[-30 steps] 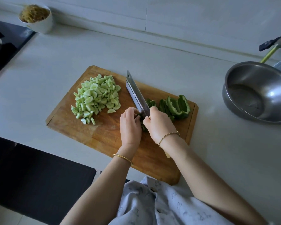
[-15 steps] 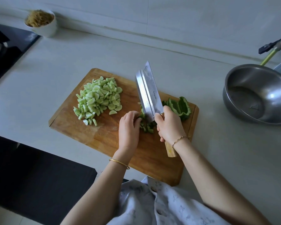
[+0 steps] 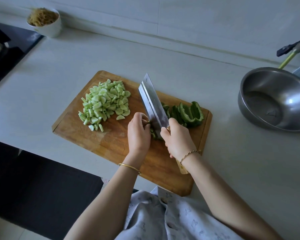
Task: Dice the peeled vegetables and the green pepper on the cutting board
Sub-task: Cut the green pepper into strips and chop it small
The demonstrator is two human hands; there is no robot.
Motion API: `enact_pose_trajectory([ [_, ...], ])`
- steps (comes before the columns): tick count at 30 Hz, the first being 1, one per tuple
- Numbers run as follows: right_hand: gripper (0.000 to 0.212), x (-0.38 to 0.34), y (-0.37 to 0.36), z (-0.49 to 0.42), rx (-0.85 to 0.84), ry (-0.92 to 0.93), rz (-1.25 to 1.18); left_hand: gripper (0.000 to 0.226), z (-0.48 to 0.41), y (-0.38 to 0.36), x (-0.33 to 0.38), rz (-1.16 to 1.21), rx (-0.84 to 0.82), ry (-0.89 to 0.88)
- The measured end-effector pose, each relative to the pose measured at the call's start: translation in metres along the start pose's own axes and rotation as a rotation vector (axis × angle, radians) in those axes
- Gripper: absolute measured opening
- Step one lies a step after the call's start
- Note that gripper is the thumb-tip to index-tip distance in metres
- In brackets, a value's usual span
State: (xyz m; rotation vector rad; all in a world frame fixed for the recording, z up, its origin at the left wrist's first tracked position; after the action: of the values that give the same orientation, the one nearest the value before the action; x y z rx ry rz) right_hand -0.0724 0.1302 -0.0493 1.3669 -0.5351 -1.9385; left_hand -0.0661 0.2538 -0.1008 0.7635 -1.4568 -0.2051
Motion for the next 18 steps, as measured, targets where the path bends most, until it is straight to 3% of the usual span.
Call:
enact_pose_trajectory([
  [12,0.013,-0.020,-0.011,-0.019,0.006,0.012,0.202,0.022,-0.001,-0.002,0.003,0.021,0.010,0.037],
  [16,0.011,-0.019,-0.015,-0.023,0.018,0.004,0.177,0.022,0.000,-0.001,0.001,0.021,0.001,0.046],
  [18,0.014,-0.010,-0.012,-0.027,0.007,-0.056,0.044,0.023,0.001,-0.001,0.000,0.008,-0.005,0.017],
])
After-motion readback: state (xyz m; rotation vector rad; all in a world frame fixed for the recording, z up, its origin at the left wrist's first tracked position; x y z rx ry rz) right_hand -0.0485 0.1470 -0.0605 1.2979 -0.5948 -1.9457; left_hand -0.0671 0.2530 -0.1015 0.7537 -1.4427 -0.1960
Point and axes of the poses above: each hand's wrist, its own z-axis away from the middle knuckle, its own y-axis out of the back of the hand, x = y × z, the point moved 3 cm from there along -z, towards the middle knuckle, and after that the axes turned 4 degrees about -y, right-handed, at the moved point
